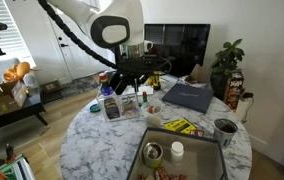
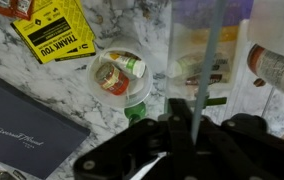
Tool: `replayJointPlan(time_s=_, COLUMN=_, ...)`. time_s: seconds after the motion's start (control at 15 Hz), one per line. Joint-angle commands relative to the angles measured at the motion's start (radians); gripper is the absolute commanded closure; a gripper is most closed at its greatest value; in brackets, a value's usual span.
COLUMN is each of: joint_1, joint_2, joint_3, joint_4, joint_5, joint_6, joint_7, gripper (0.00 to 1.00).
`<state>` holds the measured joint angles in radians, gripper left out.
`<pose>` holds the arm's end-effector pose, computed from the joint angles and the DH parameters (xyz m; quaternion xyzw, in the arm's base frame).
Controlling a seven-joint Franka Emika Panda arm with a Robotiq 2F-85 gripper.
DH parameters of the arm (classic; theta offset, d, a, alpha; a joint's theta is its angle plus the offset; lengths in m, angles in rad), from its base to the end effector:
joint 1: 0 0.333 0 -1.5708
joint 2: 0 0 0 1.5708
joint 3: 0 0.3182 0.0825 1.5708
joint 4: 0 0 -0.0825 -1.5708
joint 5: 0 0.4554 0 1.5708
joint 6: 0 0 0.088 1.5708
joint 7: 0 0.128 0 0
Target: Pick up the clear storage container and move it to the left side of the table
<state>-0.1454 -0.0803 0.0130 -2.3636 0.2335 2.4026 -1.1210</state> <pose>0.5540 -0.0689 0.3053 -0.9113 -0.3988 -0.0966 0.0324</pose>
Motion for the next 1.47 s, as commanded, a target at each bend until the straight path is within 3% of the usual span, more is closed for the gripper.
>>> replayJointPlan(time_s=0.0, joint_1=0.064, joint_2=-0.118, joint_3=-0.034, joint_4=-0.157, joint_5=0.006, joint_6=0.079, joint_7=-0.027, gripper=0.99)
replayJointPlan(time_s=0.2, joint_1=0.114, joint_2=-0.094, joint_3=-0.018, joint_4=-0.198, joint_5=-0.021, joint_6=0.120, joint_7=0.017, gripper=0.99)
replayJointPlan(time_s=0.8, joint_1=0.272, joint_2=0.086, joint_3=0.110, joint_4=-0.178, joint_5=-0.081, joint_6=0.261, joint_7=0.273, gripper=0.99)
replayJointPlan(time_s=1.4, joint_1=0.271, joint_2=0.222, joint_3=0.232, joint_4=-0.191, joint_5=-0.011, joint_6=0.431, joint_7=0.280, gripper=0.99)
